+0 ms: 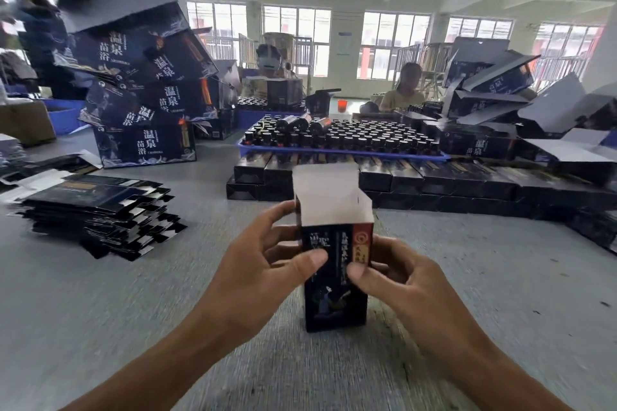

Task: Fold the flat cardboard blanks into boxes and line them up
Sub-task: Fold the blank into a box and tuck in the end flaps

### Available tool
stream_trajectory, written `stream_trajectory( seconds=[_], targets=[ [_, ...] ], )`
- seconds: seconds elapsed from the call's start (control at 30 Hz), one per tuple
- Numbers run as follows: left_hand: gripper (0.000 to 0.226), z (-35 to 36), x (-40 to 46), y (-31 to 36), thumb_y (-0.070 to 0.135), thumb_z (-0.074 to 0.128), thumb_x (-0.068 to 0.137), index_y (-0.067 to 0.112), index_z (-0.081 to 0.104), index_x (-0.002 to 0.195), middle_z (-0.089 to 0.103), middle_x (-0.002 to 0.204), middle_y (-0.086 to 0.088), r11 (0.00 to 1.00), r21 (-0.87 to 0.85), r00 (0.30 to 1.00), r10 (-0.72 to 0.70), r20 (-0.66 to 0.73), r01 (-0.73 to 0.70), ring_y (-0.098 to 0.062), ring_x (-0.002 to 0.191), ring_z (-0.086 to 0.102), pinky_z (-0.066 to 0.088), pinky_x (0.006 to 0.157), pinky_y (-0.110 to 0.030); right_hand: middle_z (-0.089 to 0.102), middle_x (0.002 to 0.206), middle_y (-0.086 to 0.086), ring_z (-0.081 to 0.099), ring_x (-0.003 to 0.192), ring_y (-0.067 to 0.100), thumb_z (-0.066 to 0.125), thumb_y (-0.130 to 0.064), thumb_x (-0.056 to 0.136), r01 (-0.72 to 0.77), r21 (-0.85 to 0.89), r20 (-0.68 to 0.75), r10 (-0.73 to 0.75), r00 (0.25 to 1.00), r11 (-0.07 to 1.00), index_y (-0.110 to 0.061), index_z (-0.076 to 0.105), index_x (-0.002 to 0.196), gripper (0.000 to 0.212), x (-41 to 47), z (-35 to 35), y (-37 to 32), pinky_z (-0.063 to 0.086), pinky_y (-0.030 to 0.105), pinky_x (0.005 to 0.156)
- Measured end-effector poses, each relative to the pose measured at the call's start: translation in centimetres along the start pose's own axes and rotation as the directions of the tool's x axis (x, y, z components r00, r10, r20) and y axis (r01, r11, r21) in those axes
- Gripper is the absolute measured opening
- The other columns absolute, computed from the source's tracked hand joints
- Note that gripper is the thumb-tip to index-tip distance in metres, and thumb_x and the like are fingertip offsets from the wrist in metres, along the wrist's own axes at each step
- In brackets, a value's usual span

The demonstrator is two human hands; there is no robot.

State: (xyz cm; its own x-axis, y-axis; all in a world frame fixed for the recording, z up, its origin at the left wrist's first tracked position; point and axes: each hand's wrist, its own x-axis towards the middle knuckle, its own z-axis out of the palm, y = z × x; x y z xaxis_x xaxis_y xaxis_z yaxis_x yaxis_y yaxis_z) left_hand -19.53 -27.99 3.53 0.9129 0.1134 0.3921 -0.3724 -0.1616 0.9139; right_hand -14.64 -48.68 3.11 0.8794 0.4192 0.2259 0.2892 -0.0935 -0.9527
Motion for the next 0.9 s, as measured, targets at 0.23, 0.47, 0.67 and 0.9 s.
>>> stream_trajectory(
  seconds=[0.23,0.47,0.67,0.9],
  targets=[
    [0.057,0.3,-0.2,-0.4,0.028,0.074,0.081,0.042,0.046,0.128,0.072,0.119,0.014,1.0,-0.001,0.997,0.011,0.071,-0.011,-0.009,0.11,0.069,0.057,0.086,-0.021,0.073,0.116,-0.017,0.068,0.108,0.0,0.078,-0.041,0.069,0.154,0.104,-0.126,-0.14,0.982,0.983,-0.033,0.062,0.124,0.058,0.2,-0.6,-0.6,0.053,0.009,0.078],
    [0.059,0.2,-0.4,-0.6,0.03,0.075,0.079,0.056,0.047,0.124,0.067,0.124,0.019,0.981,0.101,0.986,0.166,0.006,-0.166,-0.01,0.114,0.067,0.057,0.089,-0.026,0.074,0.115,-0.013,0.071,0.106,0.007,0.08,-0.037,0.069,0.199,0.122,-0.121,-0.184,0.975,0.972,-0.044,0.064,0.111,0.046,0.3,-0.4,-0.7,0.056,0.015,0.079],
    [0.055,0.2,-0.4,-0.8,0.031,0.074,0.081,0.055,0.05,0.125,0.066,0.128,0.015,0.972,0.114,0.978,0.207,0.005,-0.206,-0.012,0.116,0.066,0.058,0.091,-0.03,0.072,0.116,-0.017,0.07,0.108,0.006,0.076,-0.042,0.071,0.257,0.07,-0.094,-0.25,0.964,0.964,-0.05,0.063,0.108,0.04,0.2,-0.4,-0.8,0.055,0.014,0.083],
    [0.048,0.3,-0.5,-0.9,0.026,0.072,0.085,0.049,0.058,0.125,0.064,0.131,0.016,0.974,0.089,0.978,0.209,0.025,-0.21,-0.011,0.119,0.064,0.058,0.091,-0.032,0.065,0.123,-0.03,0.063,0.113,-0.007,0.068,-0.042,0.083,0.312,-0.051,-0.043,-0.314,0.948,0.949,-0.062,0.056,0.123,0.046,-0.3,-0.4,-1.1,0.052,0.008,0.081]
  ],
)
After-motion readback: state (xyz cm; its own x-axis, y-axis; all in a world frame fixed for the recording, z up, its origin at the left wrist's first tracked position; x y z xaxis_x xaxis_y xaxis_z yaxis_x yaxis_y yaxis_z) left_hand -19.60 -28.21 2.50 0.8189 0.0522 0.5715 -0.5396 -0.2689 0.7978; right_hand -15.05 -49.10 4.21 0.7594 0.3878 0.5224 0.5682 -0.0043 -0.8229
